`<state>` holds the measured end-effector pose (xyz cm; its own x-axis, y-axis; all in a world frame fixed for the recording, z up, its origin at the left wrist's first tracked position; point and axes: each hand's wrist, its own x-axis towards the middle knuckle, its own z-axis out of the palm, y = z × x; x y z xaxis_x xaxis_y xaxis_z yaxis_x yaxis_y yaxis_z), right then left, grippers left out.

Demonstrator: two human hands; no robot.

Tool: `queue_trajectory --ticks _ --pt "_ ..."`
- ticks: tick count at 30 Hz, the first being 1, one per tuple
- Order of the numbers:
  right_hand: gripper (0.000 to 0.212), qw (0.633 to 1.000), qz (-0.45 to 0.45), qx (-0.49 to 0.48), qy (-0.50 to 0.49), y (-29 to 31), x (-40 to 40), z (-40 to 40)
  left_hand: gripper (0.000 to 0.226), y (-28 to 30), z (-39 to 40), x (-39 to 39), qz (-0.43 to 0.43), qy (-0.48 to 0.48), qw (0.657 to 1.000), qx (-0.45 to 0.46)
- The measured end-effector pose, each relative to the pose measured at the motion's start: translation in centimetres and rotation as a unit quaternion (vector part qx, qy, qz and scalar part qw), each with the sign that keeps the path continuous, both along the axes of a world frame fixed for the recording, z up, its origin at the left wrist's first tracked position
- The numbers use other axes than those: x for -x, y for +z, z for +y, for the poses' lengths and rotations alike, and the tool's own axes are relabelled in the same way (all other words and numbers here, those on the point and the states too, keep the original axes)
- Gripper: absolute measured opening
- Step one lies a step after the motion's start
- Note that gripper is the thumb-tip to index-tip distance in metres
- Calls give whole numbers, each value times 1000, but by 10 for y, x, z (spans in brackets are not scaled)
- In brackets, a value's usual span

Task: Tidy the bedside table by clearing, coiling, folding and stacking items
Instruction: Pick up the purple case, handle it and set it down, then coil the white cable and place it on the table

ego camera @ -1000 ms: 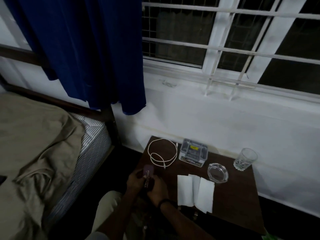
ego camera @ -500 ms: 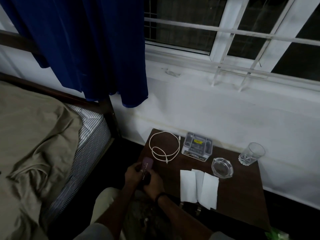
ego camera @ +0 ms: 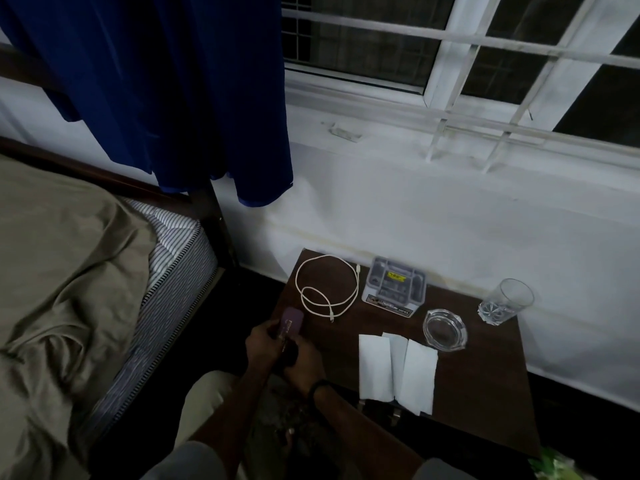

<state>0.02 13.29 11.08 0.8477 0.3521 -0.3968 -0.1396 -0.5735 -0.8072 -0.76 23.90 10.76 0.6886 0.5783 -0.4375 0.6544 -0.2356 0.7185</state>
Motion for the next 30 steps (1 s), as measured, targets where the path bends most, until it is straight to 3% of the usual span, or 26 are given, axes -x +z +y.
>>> queue_trajectory --ticks 4,8,12,17,21,22,25,30 --pt "57 1000 0 -26 -5 1 -1 0 48 2 -1 -1 3 9 1000 -9" --pt "30 999 -39 6 18 -2 -8 -10 42 4 -1 -2 -2 23 1000 -14" --pt "31 997 -71 29 5 -9 -30 -23 35 11 -2 -5 -30 36 996 -70" --pt "25 982 -130 118 -66 -4 -71 -33 25 22 -27 -6 -124 65 978 -155" --pt "29 966 -155 203 -39 6 -96 -33 30 11 -67 -1 -169 62 978 -105" --pt "30 962 -156 224 -26 6 -100 -32 35 8 -76 2 -164 55 981 -88" --pt "34 947 -152 284 12 1 -105 -25 18 12 -96 11 -108 14 994 -32" --pt "45 938 -130 321 3 -9 -106 -12 26 -1 -123 32 -98 2 995 15"
